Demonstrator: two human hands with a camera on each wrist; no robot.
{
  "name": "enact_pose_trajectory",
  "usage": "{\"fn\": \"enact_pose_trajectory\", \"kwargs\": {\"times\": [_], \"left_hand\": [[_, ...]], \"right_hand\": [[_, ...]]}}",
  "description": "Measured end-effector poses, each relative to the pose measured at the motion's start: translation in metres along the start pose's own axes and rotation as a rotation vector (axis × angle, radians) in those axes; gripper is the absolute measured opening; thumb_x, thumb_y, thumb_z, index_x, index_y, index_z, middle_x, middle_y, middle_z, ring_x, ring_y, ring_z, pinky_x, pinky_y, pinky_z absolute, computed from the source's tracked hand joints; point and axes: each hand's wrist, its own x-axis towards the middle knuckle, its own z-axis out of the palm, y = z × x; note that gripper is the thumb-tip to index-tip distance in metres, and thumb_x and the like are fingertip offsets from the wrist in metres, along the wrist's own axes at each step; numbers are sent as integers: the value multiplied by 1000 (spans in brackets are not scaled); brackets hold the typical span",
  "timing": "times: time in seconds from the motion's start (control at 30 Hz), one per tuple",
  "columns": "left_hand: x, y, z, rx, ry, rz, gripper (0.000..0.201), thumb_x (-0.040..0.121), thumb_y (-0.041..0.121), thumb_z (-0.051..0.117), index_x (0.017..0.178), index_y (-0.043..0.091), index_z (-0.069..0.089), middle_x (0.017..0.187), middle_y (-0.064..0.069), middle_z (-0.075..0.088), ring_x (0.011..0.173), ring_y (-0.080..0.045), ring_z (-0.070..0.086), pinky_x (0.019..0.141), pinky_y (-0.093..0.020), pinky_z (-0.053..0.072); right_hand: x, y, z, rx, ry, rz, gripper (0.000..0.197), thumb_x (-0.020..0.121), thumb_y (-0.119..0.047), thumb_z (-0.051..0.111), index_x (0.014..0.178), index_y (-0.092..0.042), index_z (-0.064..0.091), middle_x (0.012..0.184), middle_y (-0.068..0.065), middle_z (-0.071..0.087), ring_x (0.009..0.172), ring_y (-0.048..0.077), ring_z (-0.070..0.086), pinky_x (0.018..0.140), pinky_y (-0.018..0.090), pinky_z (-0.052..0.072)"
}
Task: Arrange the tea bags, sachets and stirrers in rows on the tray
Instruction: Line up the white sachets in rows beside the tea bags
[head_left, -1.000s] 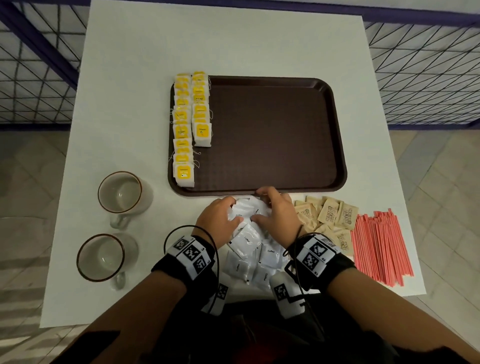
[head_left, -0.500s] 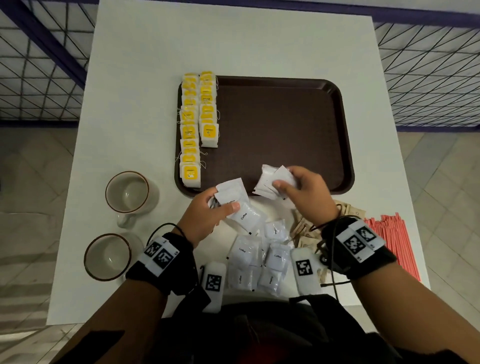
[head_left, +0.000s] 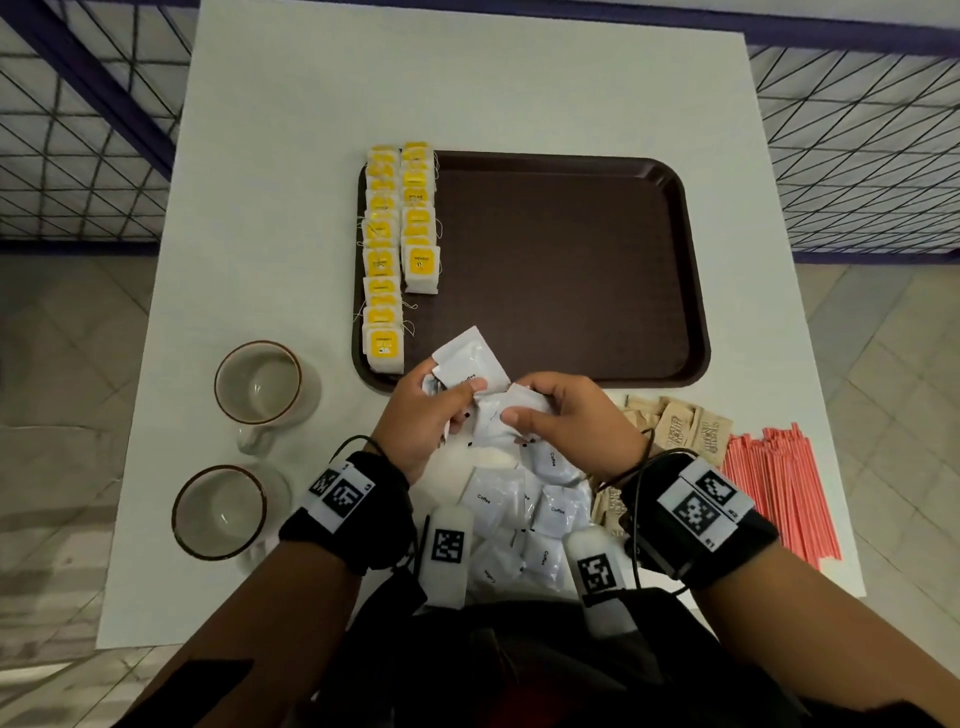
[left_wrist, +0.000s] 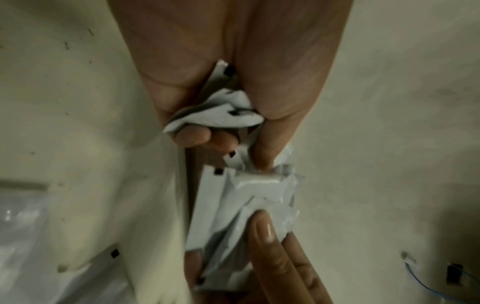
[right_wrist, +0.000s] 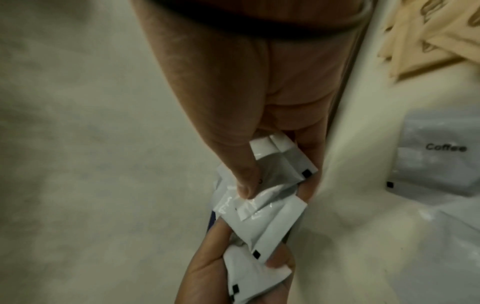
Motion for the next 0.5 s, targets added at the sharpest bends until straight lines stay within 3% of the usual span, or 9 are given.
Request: {"fn": "enact_pose_trajectory", "kwargs": {"times": [0.1, 0.13, 0.27, 0.33, 0.4, 0.5], "left_hand": [[3, 0, -7, 85, 34, -3, 8, 83, 16, 67, 82, 21, 62, 52, 7, 50, 47, -11, 40, 41, -19, 30], [3, -1, -10, 117, 31, -3, 9, 84, 13, 66, 83, 20, 61, 52, 7, 50, 45, -9, 40, 39, -17, 30], [-1, 0, -11, 189, -111, 56, 17, 83, -1, 64, 91, 14, 63, 62, 10, 59, 48, 1, 49, 47, -14, 37], [-3, 4, -10, 193, -239, 67, 34, 78, -10, 66, 106, 9, 60, 81, 10, 65, 63, 7, 60, 58, -7, 43], [-2, 6, -10, 185, -311, 55, 43, 75, -8, 70, 113, 10, 59, 95, 5, 66, 79, 5, 64, 68, -10, 47], [-2, 9, -14, 64, -302, 28, 38, 74, 16, 74, 109, 9, 61, 80, -5, 61, 62, -11, 53, 55, -23, 42]], "right_hand": [[1, 5, -4, 37, 98, 16, 8, 84, -13, 67, 90, -7, 66, 80, 20, 69, 74, 34, 66, 74, 45, 55], [2, 6, -6, 52, 120, 12, 8, 84, -13, 67, 88, -6, 66, 81, 22, 68, 73, 34, 65, 75, 47, 54], [3, -2, -7, 116, 111, -5, 9, 85, -13, 65, 89, -4, 65, 80, 17, 66, 72, 20, 62, 71, 36, 53], [5, -5, -3, 168, 91, -1, 13, 86, -11, 64, 93, 0, 65, 81, 14, 65, 73, 21, 60, 69, 33, 53], [7, -5, -1, 263, 102, 21, 15, 86, -10, 63, 97, 1, 64, 83, 14, 65, 74, 23, 61, 72, 38, 53], [9, -4, -3, 437, 134, 61, 14, 85, -8, 63, 96, 1, 64, 82, 14, 66, 74, 23, 62, 74, 40, 52]]}}
